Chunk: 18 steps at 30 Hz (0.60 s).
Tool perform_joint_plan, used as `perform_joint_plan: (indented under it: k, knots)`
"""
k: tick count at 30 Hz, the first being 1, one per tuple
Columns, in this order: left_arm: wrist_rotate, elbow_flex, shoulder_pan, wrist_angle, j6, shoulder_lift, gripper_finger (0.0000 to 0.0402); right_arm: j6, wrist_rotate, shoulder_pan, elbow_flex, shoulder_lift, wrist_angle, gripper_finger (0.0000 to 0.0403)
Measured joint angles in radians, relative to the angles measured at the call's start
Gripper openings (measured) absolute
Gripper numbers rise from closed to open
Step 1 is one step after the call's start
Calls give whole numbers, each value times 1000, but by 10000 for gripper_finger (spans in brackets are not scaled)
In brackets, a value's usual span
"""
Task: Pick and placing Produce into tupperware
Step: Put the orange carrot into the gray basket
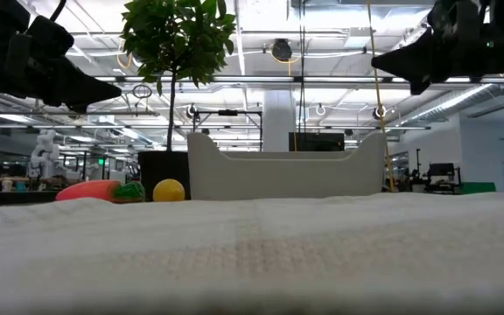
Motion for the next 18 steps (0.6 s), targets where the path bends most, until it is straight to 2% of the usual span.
perform_joint_plan:
  k: [8,11,15,18]
  knots:
    - [0,0,0,-18,-1,0,26,21,-9,-19,0,-31,-154,0]
    - [2,0,0,-49,14,0,26,10,-21,-19,0,-32,-165,0]
    - [33,0,-1,-105,50,0,26,-6,-88,-18,0,-32,-168,0]
    - [35,0,0,-111,36,0,26,-5,-87,-18,0,-32,-168,0]
